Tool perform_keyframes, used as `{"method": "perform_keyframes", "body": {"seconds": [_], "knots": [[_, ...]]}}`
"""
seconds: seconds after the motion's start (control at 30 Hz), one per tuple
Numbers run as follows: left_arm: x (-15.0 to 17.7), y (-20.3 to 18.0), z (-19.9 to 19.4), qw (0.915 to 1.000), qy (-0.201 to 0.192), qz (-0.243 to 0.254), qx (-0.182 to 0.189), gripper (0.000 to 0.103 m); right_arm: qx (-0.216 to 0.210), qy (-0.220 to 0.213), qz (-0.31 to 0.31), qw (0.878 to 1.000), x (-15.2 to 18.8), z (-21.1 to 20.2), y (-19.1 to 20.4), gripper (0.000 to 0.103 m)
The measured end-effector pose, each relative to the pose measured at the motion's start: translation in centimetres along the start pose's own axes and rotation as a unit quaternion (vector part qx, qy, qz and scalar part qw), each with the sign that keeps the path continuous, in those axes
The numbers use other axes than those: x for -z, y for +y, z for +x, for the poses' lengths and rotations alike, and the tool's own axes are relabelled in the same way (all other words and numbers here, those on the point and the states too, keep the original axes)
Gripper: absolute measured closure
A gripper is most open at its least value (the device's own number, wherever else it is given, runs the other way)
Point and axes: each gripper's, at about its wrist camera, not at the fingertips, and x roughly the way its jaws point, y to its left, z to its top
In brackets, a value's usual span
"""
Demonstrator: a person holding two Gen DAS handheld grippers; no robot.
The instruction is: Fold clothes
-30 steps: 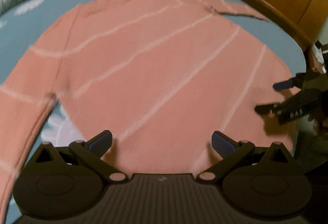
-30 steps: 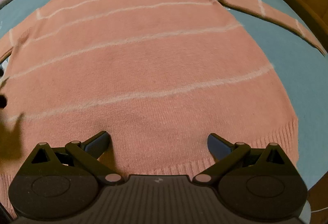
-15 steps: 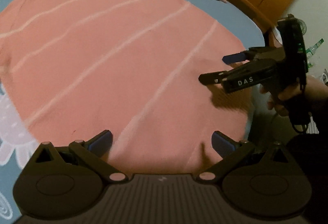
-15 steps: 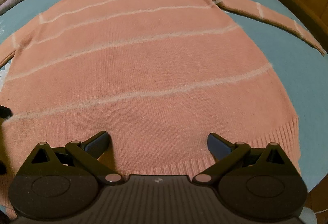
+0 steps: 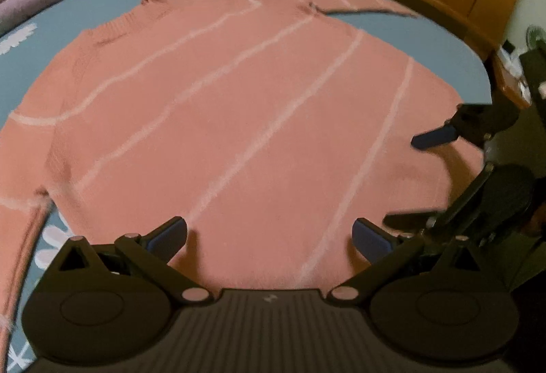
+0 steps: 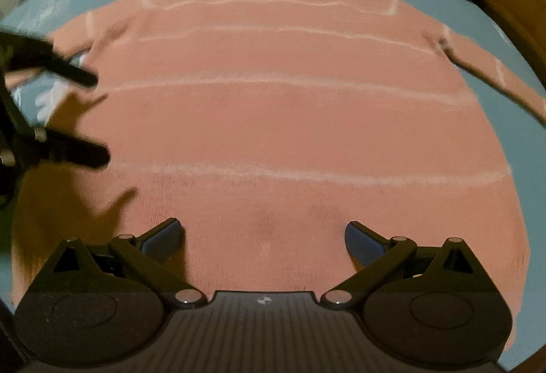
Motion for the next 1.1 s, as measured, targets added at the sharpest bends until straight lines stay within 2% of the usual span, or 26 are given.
{"method": "perform_keyframes", "body": {"seconds": [0.1,0.23,0.43,0.57,0.67,0.77,1.0,1.1], "knots": [[0.5,0.1,0.4,0.9999,0.015,0.000,0.002,0.001,0.004,0.008,0.019,1.000,0.8,-0.6,-1.0,0.000],[0.2,0.2,0.2,1.0000,0.008,0.006,-0.001,0.001,0.014,0.027,0.023,0.999,0.6,-1.1,-1.2,0.000],[-0.6,0.1,-0.3,0.9999,-0.013,0.011,0.002,0.001,0.036,0.005,0.027,0.999,-1.8,-0.8,-2.3,0.000],[-0.1,0.4,0.4,1.0000,0.005,0.004,0.001,0.001,0.037,0.032,0.061,0.997,-1.1,0.5,-3.6,0.000],[0.4,0.7,1.0,0.9998,0.018,-0.001,-0.009,0.001,0.041,0.006,0.085,0.996,0.0,0.3,-3.9,0.000],[0.0,0.6,0.9,0.9999,0.009,0.003,-0.008,0.001,0.051,-0.005,0.089,0.995,0.5,0.2,-3.5,0.000],[-2.6,2.2,1.0,0.9994,-0.028,0.002,-0.022,0.001,0.051,-0.003,0.093,0.994,0.3,0.2,-3.9,0.000],[-2.7,2.9,1.9,0.9996,-0.016,-0.014,-0.016,0.001,0.053,-0.006,0.094,0.994,0.3,0.2,-3.9,0.000]]}}
